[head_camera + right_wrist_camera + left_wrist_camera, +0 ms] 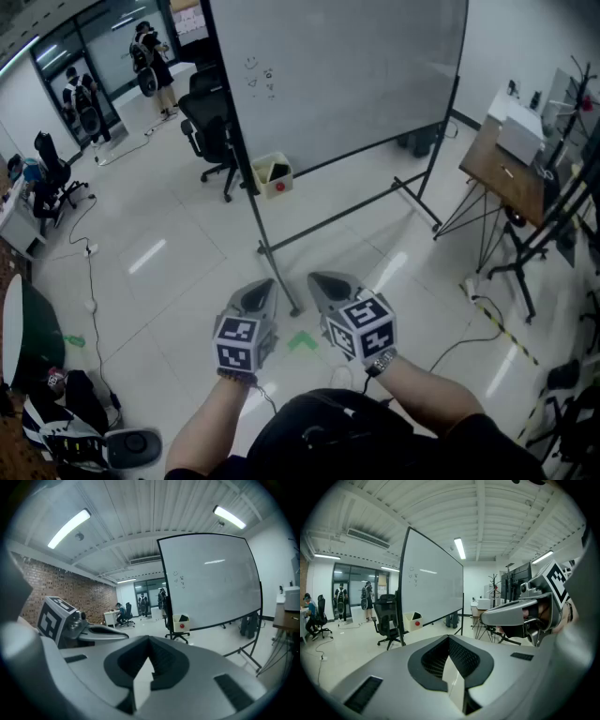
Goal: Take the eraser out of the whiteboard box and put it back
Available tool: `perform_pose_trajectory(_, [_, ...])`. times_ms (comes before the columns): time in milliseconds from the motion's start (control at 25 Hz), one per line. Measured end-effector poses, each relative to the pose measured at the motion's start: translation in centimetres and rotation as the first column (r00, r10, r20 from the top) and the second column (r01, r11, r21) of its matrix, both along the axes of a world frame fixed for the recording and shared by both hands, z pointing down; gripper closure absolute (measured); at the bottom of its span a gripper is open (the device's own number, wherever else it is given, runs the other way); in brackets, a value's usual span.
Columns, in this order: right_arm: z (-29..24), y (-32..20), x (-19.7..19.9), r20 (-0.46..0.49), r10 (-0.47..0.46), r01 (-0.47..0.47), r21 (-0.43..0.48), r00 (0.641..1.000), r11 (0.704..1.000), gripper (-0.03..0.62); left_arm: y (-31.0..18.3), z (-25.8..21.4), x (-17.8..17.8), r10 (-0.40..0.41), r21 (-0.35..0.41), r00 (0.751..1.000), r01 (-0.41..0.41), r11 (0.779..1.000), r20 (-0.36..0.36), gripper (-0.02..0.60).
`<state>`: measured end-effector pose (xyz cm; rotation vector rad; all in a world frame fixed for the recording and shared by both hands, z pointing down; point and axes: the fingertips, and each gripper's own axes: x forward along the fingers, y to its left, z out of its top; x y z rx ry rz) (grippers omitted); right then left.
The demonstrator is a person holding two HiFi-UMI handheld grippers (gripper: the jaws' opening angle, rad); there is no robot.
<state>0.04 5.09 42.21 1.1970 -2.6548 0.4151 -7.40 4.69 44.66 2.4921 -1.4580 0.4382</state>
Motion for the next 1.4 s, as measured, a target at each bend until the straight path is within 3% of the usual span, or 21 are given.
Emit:
perform_pose_trajectory(600, [0.9, -9.7, 5.8, 0.018, -0.069, 0.069, -0.029, 0.997, 0.997, 0.562, -8.2, 0.6, 5.0, -0.086, -0.011, 0.996, 0.087, 0.996, 0.035, 0.581])
perform_pose_trajectory(1000, [0.8, -13.4, 4.9, 0.016, -0.088, 0.089, -0.024, 0.996, 0.996, 0.501, -11.3, 0.7, 4.4, -0.104, -0.003, 0.994, 0.105, 0.995, 0.045, 0.581])
perform_pose_trajectory(1400, [2.2, -20.3, 1.5, -0.020, -0.031, 0.030, -0.052, 0.999, 0.998, 0.404, -17.9, 1.8, 0.6, -0.081, 0.004, 0.997, 0.081, 0.997, 0.009, 0.581])
